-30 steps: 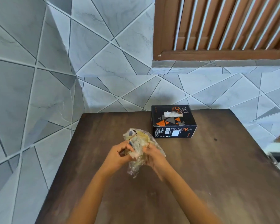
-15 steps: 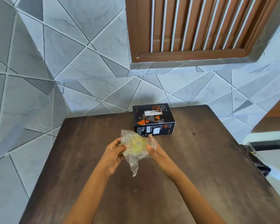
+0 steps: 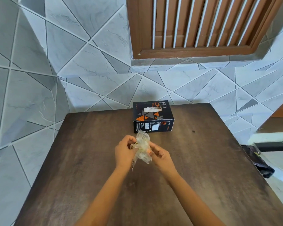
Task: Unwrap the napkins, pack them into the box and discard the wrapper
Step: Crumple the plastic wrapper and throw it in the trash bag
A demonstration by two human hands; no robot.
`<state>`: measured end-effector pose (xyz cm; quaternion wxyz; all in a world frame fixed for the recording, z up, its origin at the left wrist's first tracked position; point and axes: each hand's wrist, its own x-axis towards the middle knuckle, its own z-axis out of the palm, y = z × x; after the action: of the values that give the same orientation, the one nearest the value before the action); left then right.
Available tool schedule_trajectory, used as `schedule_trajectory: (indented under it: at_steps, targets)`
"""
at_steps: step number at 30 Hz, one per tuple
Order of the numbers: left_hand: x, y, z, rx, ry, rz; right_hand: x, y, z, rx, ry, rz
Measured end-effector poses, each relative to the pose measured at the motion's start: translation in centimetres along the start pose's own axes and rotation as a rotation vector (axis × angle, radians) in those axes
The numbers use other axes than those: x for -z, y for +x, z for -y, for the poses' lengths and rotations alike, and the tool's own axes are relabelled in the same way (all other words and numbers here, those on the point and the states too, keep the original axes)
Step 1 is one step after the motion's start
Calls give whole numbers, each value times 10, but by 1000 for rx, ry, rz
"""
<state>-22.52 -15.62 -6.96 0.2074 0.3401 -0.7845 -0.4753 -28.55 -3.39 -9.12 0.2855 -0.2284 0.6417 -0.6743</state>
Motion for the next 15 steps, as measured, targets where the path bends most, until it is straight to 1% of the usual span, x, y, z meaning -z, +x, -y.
schedule_trajectory:
  at_steps: [2,3,4,6,8,9,10,13,15]
  targets:
    - [-2,-3,-10,-32,-14,149,6,2,-3,-27,34,-188]
    - [-2,-5,-16,-26,-45,239,11,2,-3,-46,70,-253]
    - [0,-7,-19,11,-100,336,15,3,-4,-68,88,-283]
    - [2,-10,-25,116,-254,565,31,4,-2,-90,67,-276]
    - [2,-13,-25,142,-380,716,41,6,3,-58,51,-236]
    - [-1,-15,-27,129,-401,724,44,6,7,-46,56,-237]
    - [-6,-16,-28,116,-402,684,46,6,9,-33,48,-261]
    - [-26,-18,-35,107,-395,485,47,5,9,-43,2,-351]
    - [-38,-15,-38,94,-352,441,52,1,8,-74,37,-391]
